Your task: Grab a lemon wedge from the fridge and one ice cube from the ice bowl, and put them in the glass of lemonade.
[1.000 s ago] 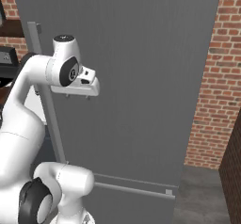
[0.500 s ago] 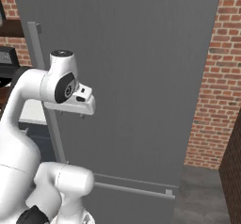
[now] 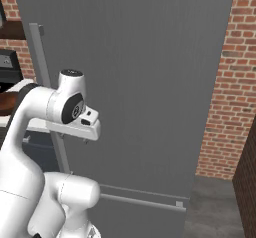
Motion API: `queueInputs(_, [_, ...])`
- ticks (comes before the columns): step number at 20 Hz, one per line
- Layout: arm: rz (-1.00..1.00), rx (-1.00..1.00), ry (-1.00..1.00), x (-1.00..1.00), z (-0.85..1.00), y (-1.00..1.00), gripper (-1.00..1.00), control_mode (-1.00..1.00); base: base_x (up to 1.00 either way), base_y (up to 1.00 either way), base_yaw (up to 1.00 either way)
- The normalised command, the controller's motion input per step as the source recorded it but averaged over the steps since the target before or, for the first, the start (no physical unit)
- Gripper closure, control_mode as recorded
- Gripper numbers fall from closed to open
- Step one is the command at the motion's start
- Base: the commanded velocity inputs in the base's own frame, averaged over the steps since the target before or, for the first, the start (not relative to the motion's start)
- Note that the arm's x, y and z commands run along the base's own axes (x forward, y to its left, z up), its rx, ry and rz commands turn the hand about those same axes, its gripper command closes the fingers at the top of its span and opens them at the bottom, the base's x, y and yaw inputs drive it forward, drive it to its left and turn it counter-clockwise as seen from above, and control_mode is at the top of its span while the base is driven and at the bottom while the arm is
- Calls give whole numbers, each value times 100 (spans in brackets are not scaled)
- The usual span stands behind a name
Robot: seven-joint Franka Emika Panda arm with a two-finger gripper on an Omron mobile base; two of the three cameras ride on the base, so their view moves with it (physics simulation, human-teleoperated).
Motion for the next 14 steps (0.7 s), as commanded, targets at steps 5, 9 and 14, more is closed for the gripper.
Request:
queueInputs(5, [-10,0,1,19,-1,14,-100,-100,0,0,0])
queueInputs(9, [-4,0,0,0,0,15,-100,100,0,9,-1])
queueInputs(14, [0,0,0,0,0,0,-100,100,-12,92,-1])
